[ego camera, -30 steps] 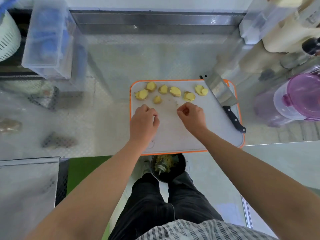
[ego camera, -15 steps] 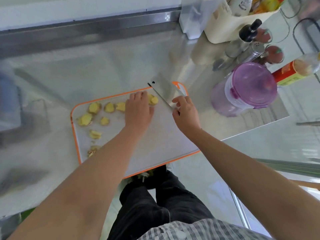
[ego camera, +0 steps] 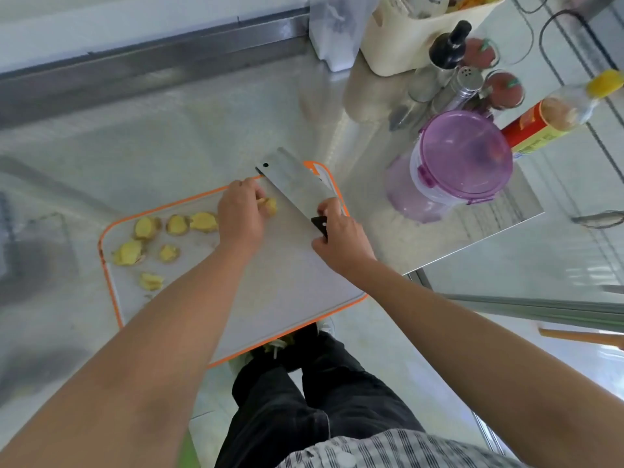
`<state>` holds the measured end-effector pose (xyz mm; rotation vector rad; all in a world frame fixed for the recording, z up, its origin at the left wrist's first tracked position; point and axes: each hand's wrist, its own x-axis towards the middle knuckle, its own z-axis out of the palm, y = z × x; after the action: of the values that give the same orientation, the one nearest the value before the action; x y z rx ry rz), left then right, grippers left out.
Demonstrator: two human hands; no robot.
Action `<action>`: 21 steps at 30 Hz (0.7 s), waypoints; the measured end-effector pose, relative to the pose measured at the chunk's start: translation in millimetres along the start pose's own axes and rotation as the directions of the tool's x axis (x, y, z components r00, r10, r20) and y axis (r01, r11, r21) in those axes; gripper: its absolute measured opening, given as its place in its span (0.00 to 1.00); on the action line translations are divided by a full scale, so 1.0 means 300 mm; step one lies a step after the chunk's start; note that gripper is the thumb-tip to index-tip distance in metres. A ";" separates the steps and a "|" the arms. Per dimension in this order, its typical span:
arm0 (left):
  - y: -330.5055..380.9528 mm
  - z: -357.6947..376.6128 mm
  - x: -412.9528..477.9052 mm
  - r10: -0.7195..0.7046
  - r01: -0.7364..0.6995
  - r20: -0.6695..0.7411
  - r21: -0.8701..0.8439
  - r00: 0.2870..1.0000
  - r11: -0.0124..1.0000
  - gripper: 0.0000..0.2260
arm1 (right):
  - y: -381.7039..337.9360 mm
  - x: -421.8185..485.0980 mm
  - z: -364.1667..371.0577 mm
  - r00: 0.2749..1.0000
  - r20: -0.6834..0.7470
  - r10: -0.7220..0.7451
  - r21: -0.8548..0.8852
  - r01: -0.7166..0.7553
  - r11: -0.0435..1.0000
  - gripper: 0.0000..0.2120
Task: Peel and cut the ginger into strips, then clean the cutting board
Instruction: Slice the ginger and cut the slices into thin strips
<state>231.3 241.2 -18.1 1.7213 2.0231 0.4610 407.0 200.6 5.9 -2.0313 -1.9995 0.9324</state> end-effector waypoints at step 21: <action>0.007 -0.005 -0.019 -0.091 0.092 -0.014 0.157 0.996 0.983 0.15 | 0.004 -0.008 0.016 0.996 -0.040 0.074 0.213 -0.064 0.975 0.10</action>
<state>232.8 235.9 -15.1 1.7083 2.1841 0.2832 405.7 196.8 2.4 -1.9966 -1.7326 1.0504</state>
